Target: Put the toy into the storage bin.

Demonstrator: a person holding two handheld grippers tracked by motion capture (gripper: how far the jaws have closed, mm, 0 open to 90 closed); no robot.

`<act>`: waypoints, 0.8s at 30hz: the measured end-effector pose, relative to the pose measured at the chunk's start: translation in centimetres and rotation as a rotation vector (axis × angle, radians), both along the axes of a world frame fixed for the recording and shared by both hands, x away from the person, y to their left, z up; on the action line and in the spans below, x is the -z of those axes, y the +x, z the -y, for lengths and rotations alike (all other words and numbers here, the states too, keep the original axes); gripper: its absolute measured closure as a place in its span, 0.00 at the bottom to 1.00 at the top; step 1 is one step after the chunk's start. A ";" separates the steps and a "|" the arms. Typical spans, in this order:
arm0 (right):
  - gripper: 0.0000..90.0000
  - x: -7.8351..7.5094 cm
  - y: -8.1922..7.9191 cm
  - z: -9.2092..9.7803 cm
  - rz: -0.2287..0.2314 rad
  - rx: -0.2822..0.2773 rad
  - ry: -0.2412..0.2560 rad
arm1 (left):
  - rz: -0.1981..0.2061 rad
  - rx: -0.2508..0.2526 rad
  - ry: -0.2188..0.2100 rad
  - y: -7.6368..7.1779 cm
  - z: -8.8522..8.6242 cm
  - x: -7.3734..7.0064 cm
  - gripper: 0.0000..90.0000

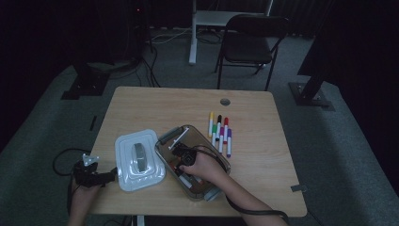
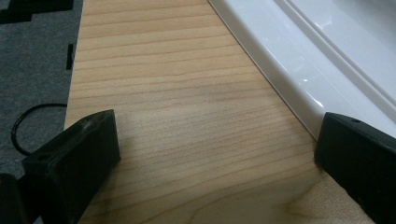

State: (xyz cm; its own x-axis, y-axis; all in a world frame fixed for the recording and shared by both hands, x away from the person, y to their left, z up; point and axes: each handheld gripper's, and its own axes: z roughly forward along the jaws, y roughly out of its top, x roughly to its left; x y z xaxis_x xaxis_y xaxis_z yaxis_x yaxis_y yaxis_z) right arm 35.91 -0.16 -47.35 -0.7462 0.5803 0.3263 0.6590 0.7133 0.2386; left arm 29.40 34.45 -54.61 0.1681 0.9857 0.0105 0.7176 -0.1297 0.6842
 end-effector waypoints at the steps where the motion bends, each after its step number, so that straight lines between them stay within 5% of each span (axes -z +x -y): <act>1: 0.79 -0.1 0.0 0.1 0.002 0.001 0.003 | 0.000 0.000 0.000 0.0 0.0 0.0 0.01; 11: 0.77 -2.7 0.4 2.3 0.065 0.038 0.075 | 0.001 -0.001 -0.001 0.0 0.0 0.0 0.01; 24: 0.66 -8.3 1.8 9.8 0.227 0.171 0.260 | 0.002 -0.001 0.000 0.0 0.0 0.0 0.01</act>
